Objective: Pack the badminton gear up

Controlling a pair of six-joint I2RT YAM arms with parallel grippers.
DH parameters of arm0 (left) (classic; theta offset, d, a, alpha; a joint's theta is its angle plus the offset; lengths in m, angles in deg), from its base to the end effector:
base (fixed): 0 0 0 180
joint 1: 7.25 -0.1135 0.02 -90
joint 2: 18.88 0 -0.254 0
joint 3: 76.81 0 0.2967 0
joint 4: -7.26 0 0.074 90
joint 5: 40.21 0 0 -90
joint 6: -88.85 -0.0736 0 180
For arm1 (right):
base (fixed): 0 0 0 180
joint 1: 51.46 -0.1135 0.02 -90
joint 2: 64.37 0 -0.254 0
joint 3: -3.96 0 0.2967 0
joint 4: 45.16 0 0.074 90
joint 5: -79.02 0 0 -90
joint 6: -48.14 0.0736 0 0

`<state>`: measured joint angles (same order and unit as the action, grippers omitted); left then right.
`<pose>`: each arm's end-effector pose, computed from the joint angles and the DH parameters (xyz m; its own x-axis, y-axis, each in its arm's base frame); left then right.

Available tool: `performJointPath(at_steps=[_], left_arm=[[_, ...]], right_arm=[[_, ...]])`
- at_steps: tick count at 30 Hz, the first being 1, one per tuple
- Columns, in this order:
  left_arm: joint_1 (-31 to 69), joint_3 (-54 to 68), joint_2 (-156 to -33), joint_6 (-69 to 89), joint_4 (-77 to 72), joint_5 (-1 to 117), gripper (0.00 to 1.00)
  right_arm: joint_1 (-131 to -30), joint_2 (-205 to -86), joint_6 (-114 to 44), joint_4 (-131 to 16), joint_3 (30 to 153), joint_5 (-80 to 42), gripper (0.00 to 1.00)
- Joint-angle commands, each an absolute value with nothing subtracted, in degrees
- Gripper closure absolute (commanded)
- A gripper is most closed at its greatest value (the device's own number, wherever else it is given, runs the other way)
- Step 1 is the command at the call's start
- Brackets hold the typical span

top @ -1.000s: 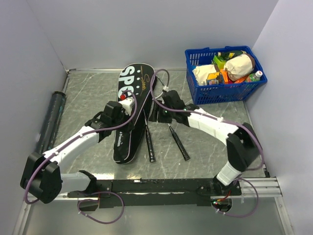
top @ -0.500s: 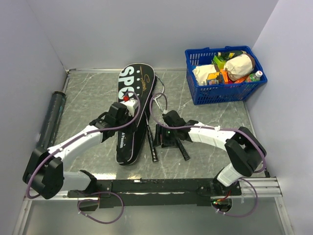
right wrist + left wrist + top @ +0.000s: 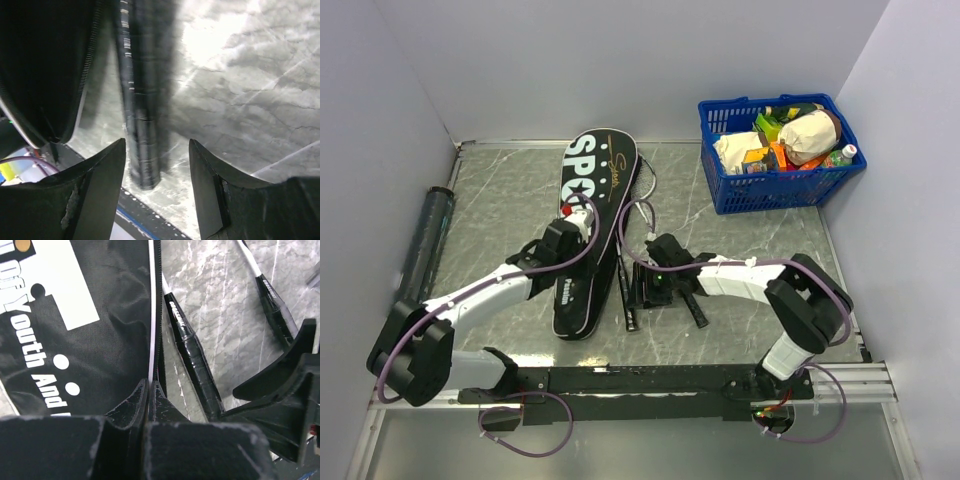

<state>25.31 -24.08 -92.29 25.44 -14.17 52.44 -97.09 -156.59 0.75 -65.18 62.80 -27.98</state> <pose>0.2801 -0.1829 0.1532 -0.7590 -0.0459 -0.6495 0.2536 0.8979 -0.3598 0.2389 0.2750 0.0882 -0.9585 -0.0540 -0.2799 -0.2128 0.7890 0.5764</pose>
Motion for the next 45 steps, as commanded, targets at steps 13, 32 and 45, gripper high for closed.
performJointPath(at_steps=[13, 32, 45], left_arm=[[26.1, -28.0, -93.3, 32.2, -2.7, 53.5, 0.99], [27.8, -31.1, -91.6, 34.2, -0.2, 54.5, 0.99], [29.1, -32.1, -88.8, 36.6, 0.1, 55.8, 0.99]], right_arm=[[-99.6, -161.6, 3.0, -58.7, 62.6, -29.9, 0.42], [-100.7, -160.1, 7.6, -55.7, 67.1, -33.1, 0.86], [-102.1, -162.6, 10.4, -49.4, 71.0, -38.0, 0.87]])
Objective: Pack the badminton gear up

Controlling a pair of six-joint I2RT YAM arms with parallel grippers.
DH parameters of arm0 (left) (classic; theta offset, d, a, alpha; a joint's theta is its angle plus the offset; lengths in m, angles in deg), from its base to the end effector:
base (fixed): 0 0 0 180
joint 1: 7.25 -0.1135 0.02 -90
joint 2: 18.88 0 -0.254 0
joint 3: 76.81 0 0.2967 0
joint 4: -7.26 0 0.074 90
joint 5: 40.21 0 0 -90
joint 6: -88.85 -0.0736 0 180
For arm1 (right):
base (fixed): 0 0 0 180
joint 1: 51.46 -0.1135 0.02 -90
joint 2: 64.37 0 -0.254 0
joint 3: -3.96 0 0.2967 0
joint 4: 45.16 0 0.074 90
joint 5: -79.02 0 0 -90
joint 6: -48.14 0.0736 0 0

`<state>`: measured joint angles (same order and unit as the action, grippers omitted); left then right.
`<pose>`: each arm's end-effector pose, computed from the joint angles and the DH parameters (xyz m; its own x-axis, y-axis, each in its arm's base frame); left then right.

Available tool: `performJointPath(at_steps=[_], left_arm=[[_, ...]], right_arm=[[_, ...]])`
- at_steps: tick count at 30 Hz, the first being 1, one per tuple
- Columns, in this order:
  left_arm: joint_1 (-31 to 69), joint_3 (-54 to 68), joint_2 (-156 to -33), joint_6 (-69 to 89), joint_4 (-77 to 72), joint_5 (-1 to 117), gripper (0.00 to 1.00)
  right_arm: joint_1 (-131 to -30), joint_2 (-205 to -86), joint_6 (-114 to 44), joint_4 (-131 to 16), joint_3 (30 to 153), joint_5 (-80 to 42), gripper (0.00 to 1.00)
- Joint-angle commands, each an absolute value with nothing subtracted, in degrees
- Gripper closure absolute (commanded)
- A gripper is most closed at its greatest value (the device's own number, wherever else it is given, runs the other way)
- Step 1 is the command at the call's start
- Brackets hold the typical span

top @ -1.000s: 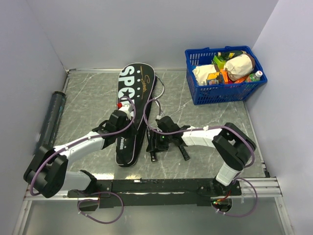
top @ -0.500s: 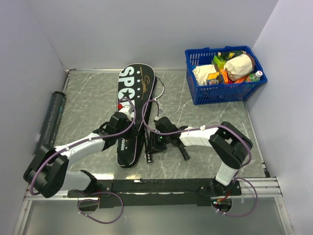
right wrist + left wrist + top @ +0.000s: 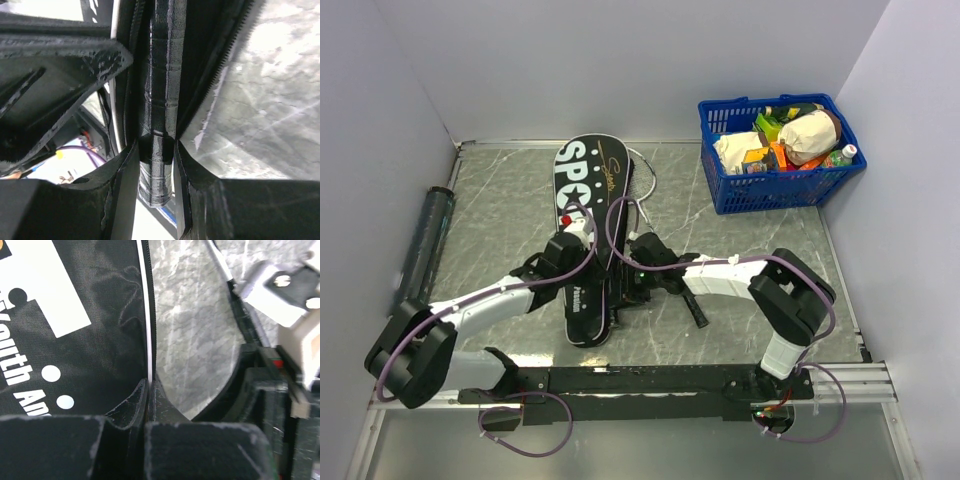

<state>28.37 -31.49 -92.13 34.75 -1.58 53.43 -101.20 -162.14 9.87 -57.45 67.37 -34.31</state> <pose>0.2631 -0.1943 0.1295 -0.7592 -0.1759 -0.6266 0.2190 0.8376 -0.5005 0.2340 0.3214 0.0948 -0.9791 -0.0407 -0.1991 -0.1739 0.6747 0.7173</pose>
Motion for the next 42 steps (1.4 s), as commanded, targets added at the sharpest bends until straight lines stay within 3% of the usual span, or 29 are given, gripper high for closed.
performJointPath(at_steps=[1, 4, 9, 18, 28, 30, 35, 42], left_arm=[[29.1, -32.4, -87.5, 36.3, 0.0, 55.6, 0.99], [29.1, -33.8, -85.2, 35.9, 0.7, 55.5, 0.99], [29.1, -35.9, -85.4, 36.6, 2.5, 57.3, 0.99], [29.1, -37.9, -85.8, 36.6, 4.7, 56.6, 0.99], [29.1, -37.4, -85.5, 35.9, 4.5, 56.4, 0.99], [29.1, -37.4, -85.7, 35.9, 4.7, 56.6, 0.99], [29.0, -37.5, -85.4, 35.9, 4.8, 56.7, 0.99], [29.1, -37.4, -84.6, 35.7, 4.1, 56.9, 0.99]], right_arm=[[-102.1, -163.2, 10.1, -49.4, 71.5, -38.5, 0.85], [-102.3, -163.7, 8.9, -48.7, 72.2, -40.0, 0.78], [-102.8, -165.8, 8.2, -45.8, 73.1, -44.8, 0.55], [-102.7, -163.4, 7.5, -46.7, 68.5, -41.3, 0.44], [-101.7, -154.7, 6.4, -49.7, 60.7, -33.7, 0.46], [-101.7, -154.0, 6.4, -49.3, 59.8, -33.3, 0.48], [-101.7, -155.1, 6.5, -48.8, 60.0, -33.7, 0.66], [-101.7, -157.4, 6.7, -45.1, 59.8, -35.1, 0.68]])
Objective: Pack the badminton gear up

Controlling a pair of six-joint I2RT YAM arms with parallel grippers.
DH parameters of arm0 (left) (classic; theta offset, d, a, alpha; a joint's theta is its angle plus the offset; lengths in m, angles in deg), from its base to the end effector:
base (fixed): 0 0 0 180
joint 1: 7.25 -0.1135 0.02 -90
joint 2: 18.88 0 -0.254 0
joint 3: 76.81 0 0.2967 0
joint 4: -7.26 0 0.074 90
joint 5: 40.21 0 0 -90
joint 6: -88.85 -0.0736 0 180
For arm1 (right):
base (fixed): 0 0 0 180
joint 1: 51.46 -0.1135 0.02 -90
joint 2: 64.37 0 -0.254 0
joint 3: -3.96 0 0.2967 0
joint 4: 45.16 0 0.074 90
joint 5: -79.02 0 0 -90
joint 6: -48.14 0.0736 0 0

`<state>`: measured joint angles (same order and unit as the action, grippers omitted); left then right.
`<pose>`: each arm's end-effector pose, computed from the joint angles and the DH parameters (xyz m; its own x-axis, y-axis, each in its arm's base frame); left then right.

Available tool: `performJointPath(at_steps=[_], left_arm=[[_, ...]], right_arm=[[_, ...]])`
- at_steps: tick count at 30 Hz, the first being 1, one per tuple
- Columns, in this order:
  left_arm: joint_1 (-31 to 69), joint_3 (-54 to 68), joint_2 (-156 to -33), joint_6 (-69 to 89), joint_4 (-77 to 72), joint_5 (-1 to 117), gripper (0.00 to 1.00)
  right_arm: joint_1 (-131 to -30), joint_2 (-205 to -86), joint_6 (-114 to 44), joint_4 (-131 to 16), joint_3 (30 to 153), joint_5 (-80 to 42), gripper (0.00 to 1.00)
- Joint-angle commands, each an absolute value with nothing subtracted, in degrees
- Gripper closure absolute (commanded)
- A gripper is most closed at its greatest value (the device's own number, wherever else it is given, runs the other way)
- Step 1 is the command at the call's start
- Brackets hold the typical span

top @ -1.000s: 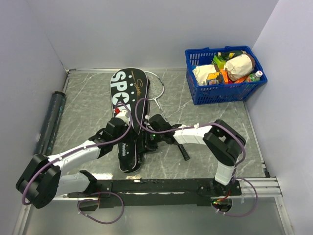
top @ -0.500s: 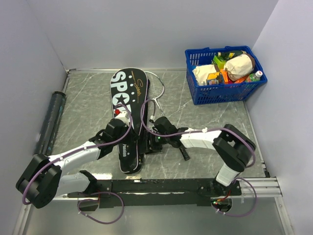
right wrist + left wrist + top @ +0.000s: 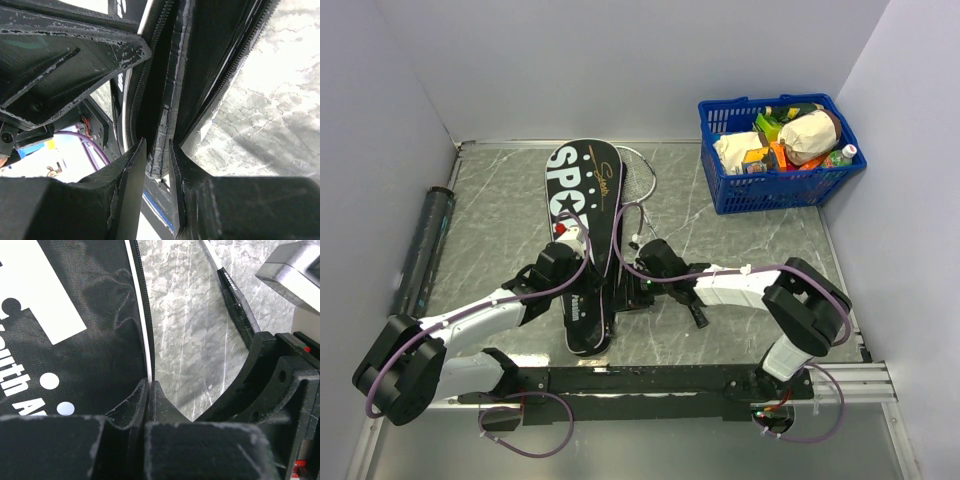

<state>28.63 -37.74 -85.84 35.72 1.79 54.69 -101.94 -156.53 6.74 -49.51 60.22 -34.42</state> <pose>0.2442 -0.1844 0.1274 -0.7415 -0.2015 -0.6400 0.2461 0.8058 -0.5387 0.2179 0.3102 0.1019 -0.9477 -0.0673 -0.3119 -0.2874 0.6051 0.7425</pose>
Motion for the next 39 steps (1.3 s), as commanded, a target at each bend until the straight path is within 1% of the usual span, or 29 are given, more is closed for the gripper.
performJointPath(at_steps=[1, 3, 7, 20, 23, 27, 33, 34, 39], left_arm=[[29.2, -37.4, -84.5, 35.7, 4.1, 57.0, 0.99], [29.2, -37.5, -84.4, 35.7, 4.2, 57.0, 0.99], [29.1, -37.4, -84.5, 35.6, 4.2, 57.3, 0.99], [29.1, -37.2, -84.3, 35.8, 4.5, 57.9, 0.99], [29.1, -37.4, -83.8, 35.9, 4.6, 58.2, 0.99], [29.1, -36.8, -83.7, 35.5, 3.9, 60.1, 0.99], [29.2, -36.5, -83.7, 34.7, 3.9, 62.8, 0.99], [29.1, -36.6, -84.0, 34.6, 4.3, 64.0, 0.99], [29.1, -36.8, -84.9, 34.8, 6.0, 66.0, 0.99]], right_arm=[[-101.6, -157.7, 6.9, -44.9, 59.8, -35.2, 0.69], [-101.7, -158.6, 7.3, -44.3, 59.8, -35.8, 0.72], [-101.7, -159.7, 7.6, -42.9, 59.7, -36.2, 0.74], [-102.4, -162.9, 8.9, -37.9, 58.5, -38.1, 0.75], [-102.9, -164.3, 10.3, -34.2, 58.1, -39.7, 0.76], [-103.5, -166.8, 12.8, -25.4, 56.8, -43.0, 0.76], [-104.4, -172.2, 18.5, -7.5, 55.7, -49.1, 0.76], [-104.6, -173.9, 19.5, -1.7, 55.6, -50.0, 0.76], [-105.9, -179.9, 29.0, 15.8, 56.2, -54.9, 0.75]])
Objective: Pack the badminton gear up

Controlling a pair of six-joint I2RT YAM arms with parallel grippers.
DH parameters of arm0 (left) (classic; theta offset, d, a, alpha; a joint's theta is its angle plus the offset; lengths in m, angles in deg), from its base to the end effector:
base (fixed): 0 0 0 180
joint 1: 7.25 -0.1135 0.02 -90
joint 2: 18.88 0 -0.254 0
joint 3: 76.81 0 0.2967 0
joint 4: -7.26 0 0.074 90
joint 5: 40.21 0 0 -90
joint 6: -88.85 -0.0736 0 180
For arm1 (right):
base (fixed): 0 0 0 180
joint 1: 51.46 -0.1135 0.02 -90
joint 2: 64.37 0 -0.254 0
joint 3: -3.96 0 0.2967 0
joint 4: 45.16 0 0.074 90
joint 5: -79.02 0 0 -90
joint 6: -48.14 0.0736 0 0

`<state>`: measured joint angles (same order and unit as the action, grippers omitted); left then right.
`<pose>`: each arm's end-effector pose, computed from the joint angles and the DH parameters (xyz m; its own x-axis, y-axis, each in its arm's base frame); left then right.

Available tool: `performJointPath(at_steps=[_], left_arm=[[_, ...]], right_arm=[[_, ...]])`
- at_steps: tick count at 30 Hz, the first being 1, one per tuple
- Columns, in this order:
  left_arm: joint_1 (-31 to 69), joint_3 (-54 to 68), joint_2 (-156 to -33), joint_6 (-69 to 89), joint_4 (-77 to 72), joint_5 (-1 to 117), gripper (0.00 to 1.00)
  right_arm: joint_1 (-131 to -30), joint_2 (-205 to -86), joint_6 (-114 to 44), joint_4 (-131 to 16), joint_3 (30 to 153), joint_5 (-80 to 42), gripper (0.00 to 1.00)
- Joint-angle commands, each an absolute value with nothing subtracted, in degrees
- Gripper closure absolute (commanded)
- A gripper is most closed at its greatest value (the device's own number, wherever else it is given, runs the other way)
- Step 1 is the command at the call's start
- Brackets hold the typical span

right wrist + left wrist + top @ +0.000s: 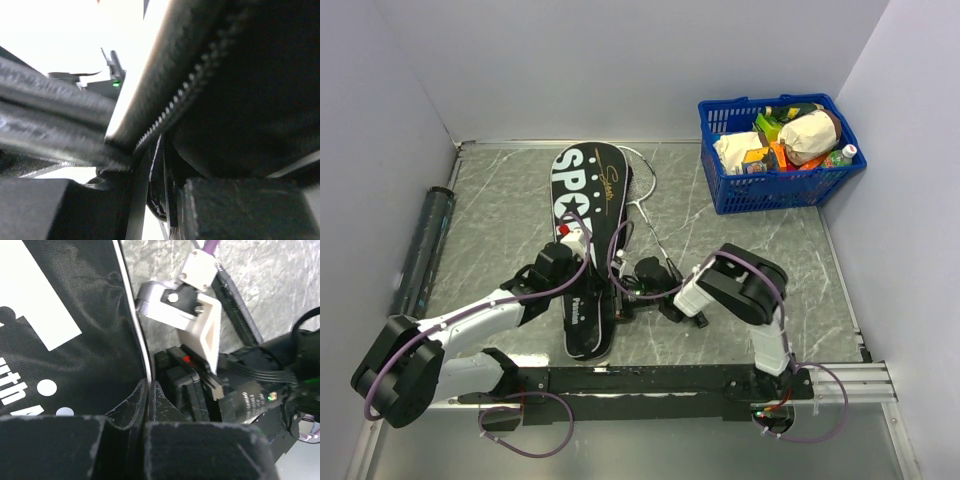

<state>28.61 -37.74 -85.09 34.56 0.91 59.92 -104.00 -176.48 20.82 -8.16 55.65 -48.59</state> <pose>0.2386 -0.1884 0.1298 -0.7691 -0.1531 -0.6205 0.3038 0.7667 -0.5656 0.1976 0.3317 0.0382 -0.9722 -0.1117 -0.2056 -0.2301 0.2974 0.9266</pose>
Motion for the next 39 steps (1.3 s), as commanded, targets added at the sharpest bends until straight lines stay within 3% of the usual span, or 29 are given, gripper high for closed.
performJointPath(at_steps=[1, 11, 15, 19, 27, 31, 39], left_arm=[[29.1, -36.8, -84.9, 34.8, 6.0, 66.1, 0.99], [29.2, -35.7, -81.6, 33.3, 1.3, 60.7, 0.99], [29.0, -35.4, -80.2, 32.7, -0.2, 57.7, 0.99], [29.1, -35.9, -79.1, 32.3, -0.9, 55.8, 0.99], [29.1, -37.5, -73.8, 33.0, -4.1, 50.0, 0.99], [29.0, -38.1, -70.4, 33.2, -5.9, 47.4, 0.99], [29.1, -39.1, -67.3, 33.6, -7.5, 46.0, 0.99]], right_arm=[[-106.0, -180.9, 30.3, 17.3, 55.8, -55.2, 0.74], [-103.9, -171.1, 23.7, 8.1, 49.5, -53.5, 0.61], [-103.1, -163.1, 18.1, -4.7, 49.1, -51.5, 0.57], [-101.7, -156.0, 7.1, -28.9, 51.6, -47.5, 0.52], [-95.2, -142.0, -8.9, -63.5, 59.7, -26.1, 0.42], [-92.7, -141.9, -13.7, -72.8, 65.7, -18.6, 0.38], [-89.4, -153.5, -22.2, -81.2, 79.7, -7.4, 0.36]])
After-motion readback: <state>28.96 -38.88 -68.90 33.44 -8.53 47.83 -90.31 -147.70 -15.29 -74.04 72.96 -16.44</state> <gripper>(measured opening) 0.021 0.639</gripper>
